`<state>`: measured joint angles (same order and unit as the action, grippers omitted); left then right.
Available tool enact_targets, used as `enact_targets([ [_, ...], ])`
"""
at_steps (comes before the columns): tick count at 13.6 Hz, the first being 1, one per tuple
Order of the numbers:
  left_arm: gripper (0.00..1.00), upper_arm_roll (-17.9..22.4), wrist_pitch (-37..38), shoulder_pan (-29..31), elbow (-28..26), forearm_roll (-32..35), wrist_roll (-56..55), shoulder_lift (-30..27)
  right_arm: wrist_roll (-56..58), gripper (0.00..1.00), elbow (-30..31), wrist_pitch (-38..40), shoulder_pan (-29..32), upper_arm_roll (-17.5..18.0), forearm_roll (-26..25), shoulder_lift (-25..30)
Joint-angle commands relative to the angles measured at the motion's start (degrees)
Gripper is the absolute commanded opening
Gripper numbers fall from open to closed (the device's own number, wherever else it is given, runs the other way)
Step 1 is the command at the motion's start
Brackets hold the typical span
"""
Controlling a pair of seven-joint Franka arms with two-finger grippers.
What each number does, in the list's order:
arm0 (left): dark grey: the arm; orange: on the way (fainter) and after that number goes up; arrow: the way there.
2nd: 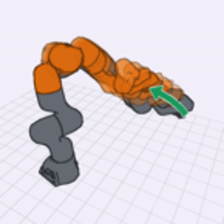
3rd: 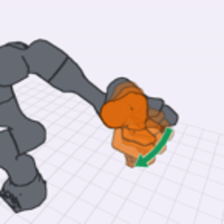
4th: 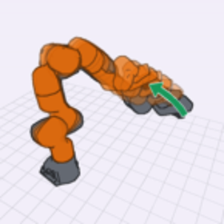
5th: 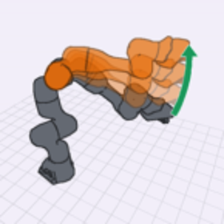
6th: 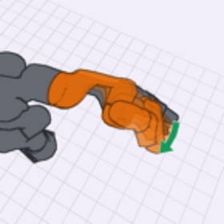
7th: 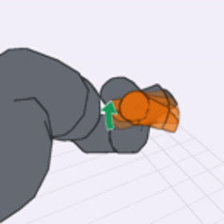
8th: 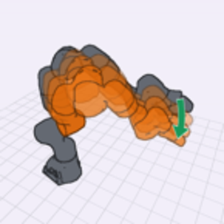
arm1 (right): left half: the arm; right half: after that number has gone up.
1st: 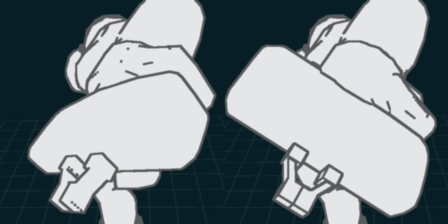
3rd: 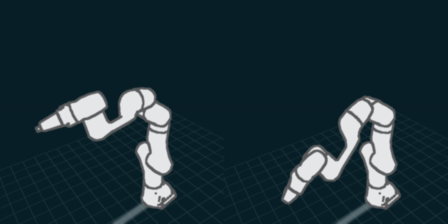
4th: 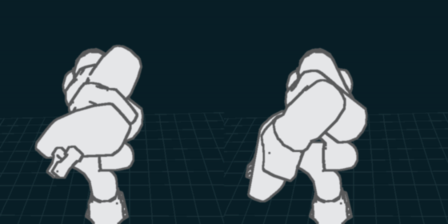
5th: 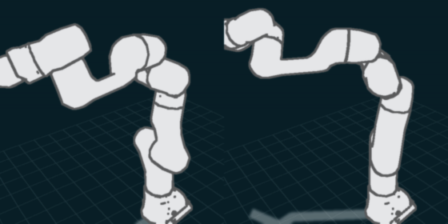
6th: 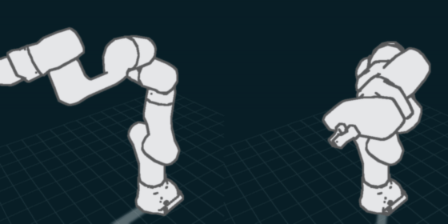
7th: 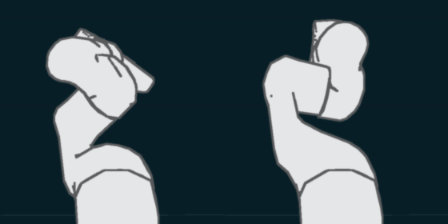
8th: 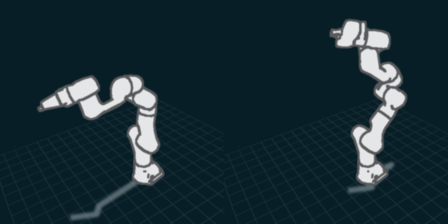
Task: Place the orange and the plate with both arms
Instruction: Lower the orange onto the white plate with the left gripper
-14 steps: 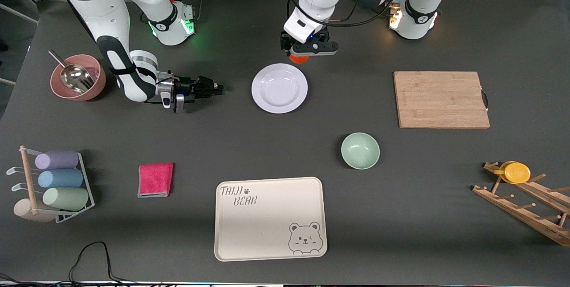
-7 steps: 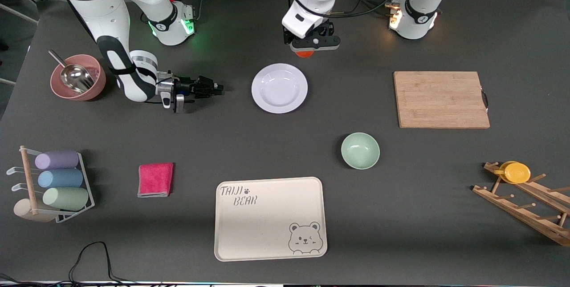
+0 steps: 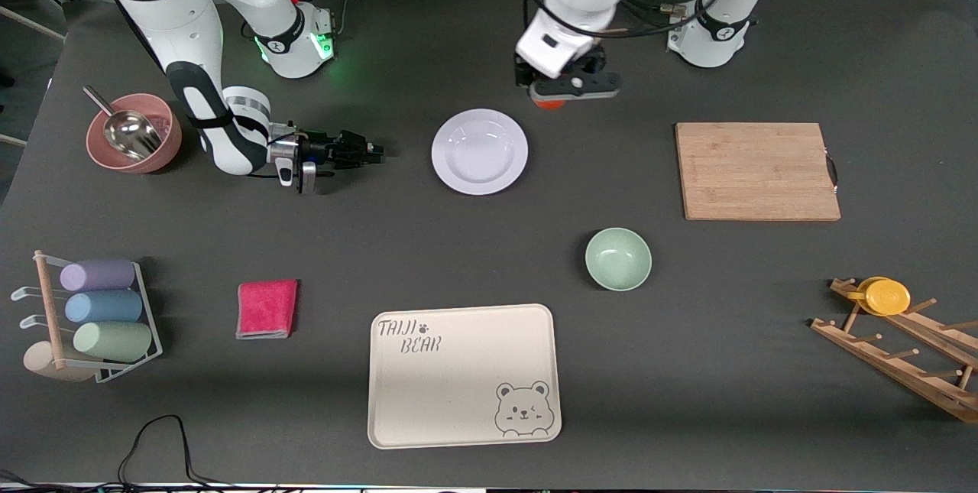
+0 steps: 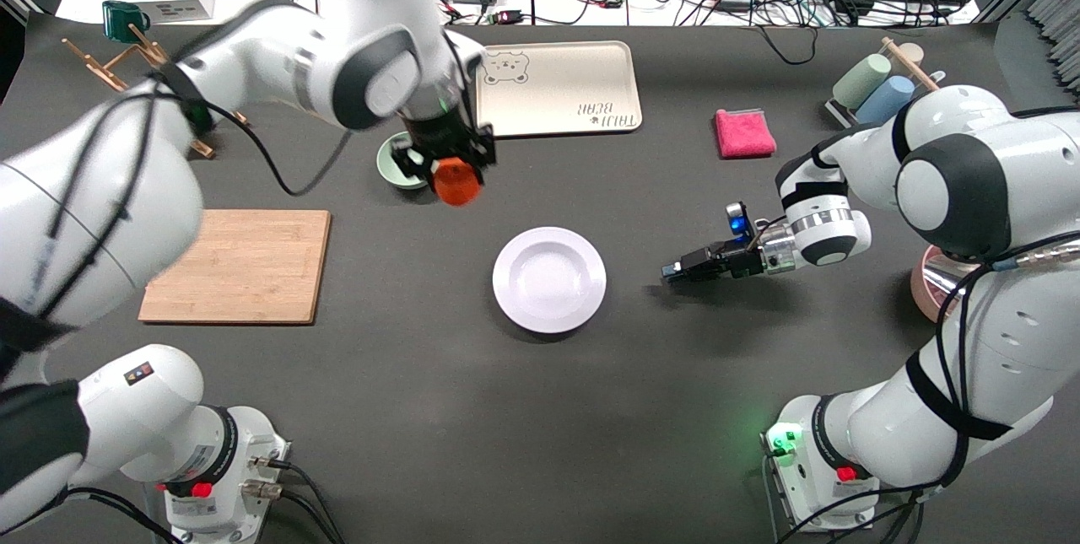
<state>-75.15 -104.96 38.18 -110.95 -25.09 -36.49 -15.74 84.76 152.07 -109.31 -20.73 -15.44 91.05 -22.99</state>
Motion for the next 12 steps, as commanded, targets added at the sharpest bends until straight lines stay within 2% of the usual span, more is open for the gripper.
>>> enact_targets([
  [1, 0.0, 12.61, 1.6, -9.66, 1.79, 5.38, 0.63, 6.23, 2.16, 0.39, -0.38, 0.59, -0.28, -0.29, 1.5, -1.36],
  [3, 0.0, 23.16, 1.61, -17.23, 3.37, 8.72, 0.63, 9.05, 2.16, 0.39, -0.38, 0.59, -0.19, -0.29, 1.5, -1.27],
  [6, 0.0, 30.83, 1.43, -22.69, 5.91, 11.89, 0.19, 12.56, 2.34, 0.39, -0.38, 0.59, -0.19, -0.29, 1.5, -1.36],
  [9, 0.0, 46.1, 1.69, -36.64, 9.07, 16.63, -2.79, 16.95, 2.34, 0.39, -0.38, 0.59, -0.19, -0.29, 1.5, -1.36],
  [10, 0.0, 48.41, 2.13, -39.47, 10.91, 17.61, -4.72, 18.8, 2.34, 0.39, -0.38, 0.59, -0.19, -0.29, 1.5, -1.27],
  [12, 0.0, 48.87, 2.75, -43.61, 14.35, 20.5, -10.33, 22.66, 2.34, 0.39, -0.38, 0.59, -0.19, -0.29, 1.5, -1.27],
])
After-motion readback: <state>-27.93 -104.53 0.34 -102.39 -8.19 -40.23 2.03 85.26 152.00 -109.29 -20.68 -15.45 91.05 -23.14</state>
